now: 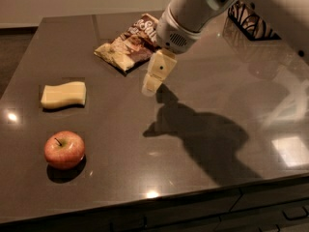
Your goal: Move sponge near brown chip bag
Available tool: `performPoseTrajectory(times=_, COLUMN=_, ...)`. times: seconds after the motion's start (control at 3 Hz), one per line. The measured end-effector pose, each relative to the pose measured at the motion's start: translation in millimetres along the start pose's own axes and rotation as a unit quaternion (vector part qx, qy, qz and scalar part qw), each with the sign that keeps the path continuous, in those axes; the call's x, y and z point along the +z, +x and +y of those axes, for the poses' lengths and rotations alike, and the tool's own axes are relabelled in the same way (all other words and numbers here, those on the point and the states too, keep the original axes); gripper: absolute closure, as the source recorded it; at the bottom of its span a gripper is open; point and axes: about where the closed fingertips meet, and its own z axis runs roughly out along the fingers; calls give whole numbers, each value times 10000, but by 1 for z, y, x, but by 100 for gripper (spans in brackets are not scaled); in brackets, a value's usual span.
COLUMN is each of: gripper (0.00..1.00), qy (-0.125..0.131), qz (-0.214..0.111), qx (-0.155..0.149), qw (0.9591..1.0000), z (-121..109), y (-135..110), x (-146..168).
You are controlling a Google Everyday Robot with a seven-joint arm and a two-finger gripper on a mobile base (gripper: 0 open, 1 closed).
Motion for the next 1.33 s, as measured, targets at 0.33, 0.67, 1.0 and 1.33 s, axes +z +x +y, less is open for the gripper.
performPoseTrajectory(times=0.33, gripper=0, qy=-118, qz=-270, qx=-223, qw=9993, z=-4, y=-43, x=36)
performPoseTrajectory(times=0.67, gripper=0, qy=-345, qz=-446, qx=-539, qw=9970, z=5, y=-86, x=68)
performPoseTrajectory(times=1.0, gripper=0, qy=-569, qz=-553, qx=-771, qw=9939, z=19, y=-120, x=98)
performPoseTrajectory(times=1.33, gripper=0, qy=-745, qz=-521, qx=-949, qw=9913, z=33, y=-142, x=127)
